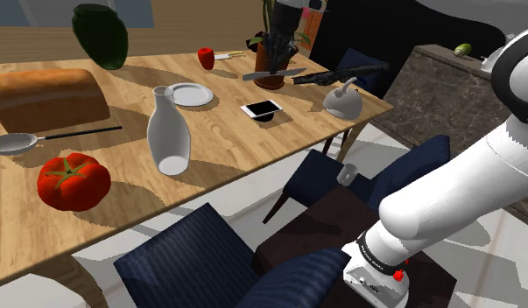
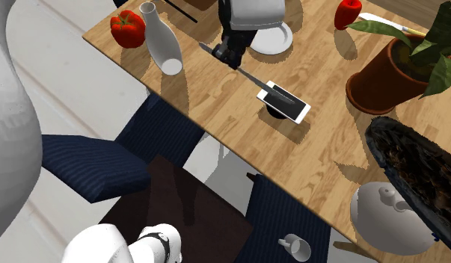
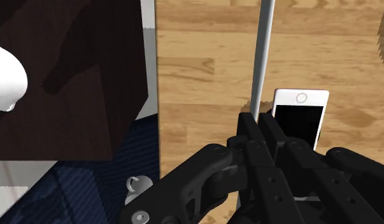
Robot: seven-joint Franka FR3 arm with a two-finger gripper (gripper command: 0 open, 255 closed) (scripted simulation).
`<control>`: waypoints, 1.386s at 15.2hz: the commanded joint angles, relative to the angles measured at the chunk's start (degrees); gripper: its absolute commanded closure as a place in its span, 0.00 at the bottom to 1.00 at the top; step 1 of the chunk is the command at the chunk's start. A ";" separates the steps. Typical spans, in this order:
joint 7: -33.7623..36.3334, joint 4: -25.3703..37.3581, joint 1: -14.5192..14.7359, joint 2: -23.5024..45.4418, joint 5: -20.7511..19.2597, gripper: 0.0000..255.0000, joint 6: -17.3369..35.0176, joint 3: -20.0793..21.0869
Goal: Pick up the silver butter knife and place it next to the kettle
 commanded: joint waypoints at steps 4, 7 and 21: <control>-7.55 -2.14 -3.08 -2.36 0.55 1.00 -0.59 -4.28; -11.91 -3.16 -4.85 -3.26 0.50 1.00 -0.77 -6.85; -30.60 0.01 -13.02 -0.08 -1.84 1.00 -2.16 -17.74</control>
